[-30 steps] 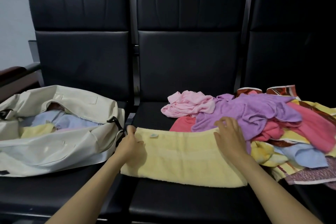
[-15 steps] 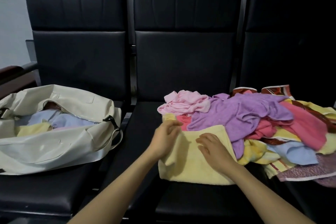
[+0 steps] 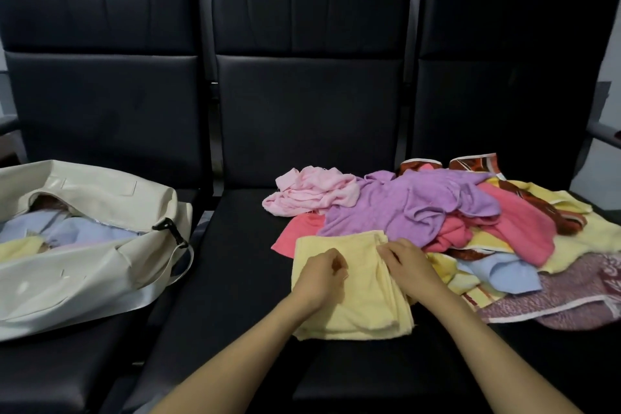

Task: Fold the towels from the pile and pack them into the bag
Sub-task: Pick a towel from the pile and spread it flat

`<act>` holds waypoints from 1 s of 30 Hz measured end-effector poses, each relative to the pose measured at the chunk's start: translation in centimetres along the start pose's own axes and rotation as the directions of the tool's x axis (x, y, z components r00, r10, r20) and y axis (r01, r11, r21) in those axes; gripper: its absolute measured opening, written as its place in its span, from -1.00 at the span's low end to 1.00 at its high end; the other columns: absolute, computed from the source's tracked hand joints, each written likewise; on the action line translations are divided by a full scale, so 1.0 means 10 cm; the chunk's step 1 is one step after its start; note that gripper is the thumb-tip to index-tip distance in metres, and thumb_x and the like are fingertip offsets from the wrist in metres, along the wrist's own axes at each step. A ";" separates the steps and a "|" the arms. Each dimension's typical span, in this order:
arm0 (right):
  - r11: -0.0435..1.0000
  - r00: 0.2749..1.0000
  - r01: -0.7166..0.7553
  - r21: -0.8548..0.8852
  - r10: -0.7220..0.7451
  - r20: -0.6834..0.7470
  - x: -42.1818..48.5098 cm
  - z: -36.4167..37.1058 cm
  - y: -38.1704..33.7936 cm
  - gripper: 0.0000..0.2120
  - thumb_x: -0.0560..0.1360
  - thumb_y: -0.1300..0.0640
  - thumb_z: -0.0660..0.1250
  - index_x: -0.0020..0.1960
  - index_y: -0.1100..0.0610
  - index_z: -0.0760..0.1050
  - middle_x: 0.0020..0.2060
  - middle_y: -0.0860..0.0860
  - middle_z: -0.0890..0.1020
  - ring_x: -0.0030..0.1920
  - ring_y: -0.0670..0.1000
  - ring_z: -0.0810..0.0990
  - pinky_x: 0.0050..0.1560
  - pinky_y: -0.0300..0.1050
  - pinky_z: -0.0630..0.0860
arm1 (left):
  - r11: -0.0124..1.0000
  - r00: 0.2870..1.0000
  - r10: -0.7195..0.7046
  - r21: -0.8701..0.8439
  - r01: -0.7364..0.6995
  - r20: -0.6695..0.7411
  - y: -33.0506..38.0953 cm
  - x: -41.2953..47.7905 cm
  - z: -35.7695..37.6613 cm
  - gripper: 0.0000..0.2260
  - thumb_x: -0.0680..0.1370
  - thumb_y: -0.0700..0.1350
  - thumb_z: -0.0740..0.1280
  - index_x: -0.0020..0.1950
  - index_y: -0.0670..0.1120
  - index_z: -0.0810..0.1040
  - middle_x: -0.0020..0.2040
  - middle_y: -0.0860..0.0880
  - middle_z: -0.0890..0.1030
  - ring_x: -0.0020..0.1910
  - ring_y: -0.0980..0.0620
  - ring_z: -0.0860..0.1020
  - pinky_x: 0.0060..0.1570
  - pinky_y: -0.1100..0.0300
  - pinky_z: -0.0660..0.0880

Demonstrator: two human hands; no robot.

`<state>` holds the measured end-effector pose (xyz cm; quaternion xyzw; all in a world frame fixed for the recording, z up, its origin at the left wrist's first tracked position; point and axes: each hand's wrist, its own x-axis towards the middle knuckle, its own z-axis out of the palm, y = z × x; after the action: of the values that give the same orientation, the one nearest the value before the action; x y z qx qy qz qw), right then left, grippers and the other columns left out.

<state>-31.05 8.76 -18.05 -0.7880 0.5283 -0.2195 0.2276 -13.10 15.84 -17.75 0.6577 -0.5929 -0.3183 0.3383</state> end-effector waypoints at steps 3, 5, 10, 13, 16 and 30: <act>0.997 0.998 -0.070 -0.032 0.069 -0.010 -0.03 0.01 -0.11 -0.54 0.47 -0.29 0.22 -0.09 0.13 0.53 -0.16 0.01 0.45 -0.04 0.05 0.48 -0.01 -0.10 0.37 | 0.972 0.998 -0.008 0.233 0.022 -0.059 -0.07 0.01 -0.09 -0.95 0.55 -0.14 0.30 -0.03 -0.08 0.55 -0.10 0.05 0.59 -0.12 0.05 0.55 -0.05 0.09 0.52; 0.989 0.999 -0.046 -0.141 0.044 -0.017 -0.05 0.02 -0.18 -0.56 0.43 -0.31 0.30 -0.07 0.08 0.47 -0.12 -0.03 0.41 -0.01 0.02 0.43 0.01 -0.08 0.39 | 0.943 0.994 -0.043 0.323 0.074 -0.101 -0.10 0.01 -0.16 -0.91 0.56 -0.06 0.30 0.00 -0.05 0.53 -0.07 0.08 0.58 -0.09 0.03 0.55 -0.10 0.13 0.48; 0.973 1.000 -0.016 -0.231 0.015 -0.005 -0.03 0.09 -0.31 -0.62 0.54 -0.06 0.29 0.21 0.19 0.47 0.17 0.09 0.52 0.24 0.11 0.44 0.09 -0.10 0.36 | 0.895 0.962 -0.213 0.361 0.263 -0.174 -0.20 0.07 -0.40 -0.73 0.56 0.09 0.26 0.14 -0.06 0.47 0.12 0.00 0.53 0.07 -0.06 0.54 0.01 0.09 0.46; 0.995 0.993 -0.096 -0.025 0.094 -0.075 0.01 -0.02 -0.31 -0.69 0.55 0.07 0.28 0.21 0.21 0.49 0.11 0.16 0.60 0.16 0.16 0.54 0.02 -0.09 0.39 | 0.843 0.942 -0.301 0.421 0.335 -0.147 -0.29 0.09 -0.51 -0.58 0.61 0.11 0.17 0.31 -0.16 0.38 0.27 -0.13 0.45 0.22 -0.14 0.46 0.12 0.04 0.42; 0.984 0.983 -0.180 -0.014 0.180 -0.035 0.04 -0.10 -0.20 -0.62 0.55 0.11 0.28 0.33 0.23 0.41 0.19 0.19 0.57 0.23 0.18 0.51 0.08 -0.09 0.39 | 0.883 0.923 -0.381 0.271 0.382 -0.059 -0.30 0.09 -0.55 -0.62 0.61 0.10 0.20 0.25 -0.17 0.45 0.18 -0.13 0.55 0.06 -0.07 0.54 -0.02 0.13 0.47; 0.972 0.983 -0.183 -0.149 0.185 0.002 0.02 -0.08 -0.20 -0.56 0.58 0.09 0.24 0.39 0.25 0.27 0.22 0.22 0.54 0.25 0.19 0.49 0.06 -0.07 0.40 | 0.695 0.874 -0.376 -0.530 0.486 0.309 -0.08 0.00 -0.38 -0.73 0.43 -0.14 0.48 0.12 -0.13 0.60 -0.02 -0.05 0.70 0.01 -0.01 0.65 0.01 0.12 0.56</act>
<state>-30.00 9.16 -16.23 -0.7521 0.6120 -0.1512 0.1922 -9.53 16.12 -16.26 0.6083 -0.3193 -0.6144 0.3880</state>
